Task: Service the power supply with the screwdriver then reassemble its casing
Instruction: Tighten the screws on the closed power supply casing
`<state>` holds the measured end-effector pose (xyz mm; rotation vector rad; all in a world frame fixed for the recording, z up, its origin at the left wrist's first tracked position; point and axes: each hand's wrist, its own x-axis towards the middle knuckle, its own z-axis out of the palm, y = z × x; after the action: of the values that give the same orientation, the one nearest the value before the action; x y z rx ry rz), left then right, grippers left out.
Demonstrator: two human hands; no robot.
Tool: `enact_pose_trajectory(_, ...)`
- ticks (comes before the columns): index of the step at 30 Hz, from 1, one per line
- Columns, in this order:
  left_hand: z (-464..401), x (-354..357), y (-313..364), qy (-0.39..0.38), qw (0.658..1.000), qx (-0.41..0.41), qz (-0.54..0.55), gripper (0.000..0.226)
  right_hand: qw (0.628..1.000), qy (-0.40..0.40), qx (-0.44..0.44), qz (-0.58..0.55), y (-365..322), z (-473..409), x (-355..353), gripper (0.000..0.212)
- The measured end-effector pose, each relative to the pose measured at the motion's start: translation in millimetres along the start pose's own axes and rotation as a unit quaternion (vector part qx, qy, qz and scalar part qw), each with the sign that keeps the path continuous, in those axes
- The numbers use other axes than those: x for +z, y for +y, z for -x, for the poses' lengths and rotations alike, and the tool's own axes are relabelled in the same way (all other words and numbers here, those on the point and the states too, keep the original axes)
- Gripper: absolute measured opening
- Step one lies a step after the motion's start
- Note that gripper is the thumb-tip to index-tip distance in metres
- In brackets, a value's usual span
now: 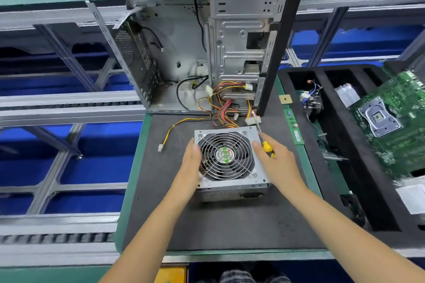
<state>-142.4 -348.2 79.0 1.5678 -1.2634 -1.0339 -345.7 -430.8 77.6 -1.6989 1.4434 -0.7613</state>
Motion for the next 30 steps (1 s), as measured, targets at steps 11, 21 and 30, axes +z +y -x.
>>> enact_pose_trajectory(11, 48, -28, -34, -0.08, 0.994, -0.05, 0.048, 0.055, 0.962, -0.143, -0.109, 0.205, -36, -58, -22, 0.069)
enact_pose_trajectory(21, 39, -17, -53, -0.023, 0.998, -0.014, 0.048, 0.046, 0.989, -0.142, 0.026, -0.024, -14, -66, -8, 0.026)
enact_pose_trajectory(30, 45, -3, -63, 0.017, 0.996, 0.002, 0.083, 0.044, 0.985, -0.167, 0.028, 0.008, -26, -68, -14, 0.034)
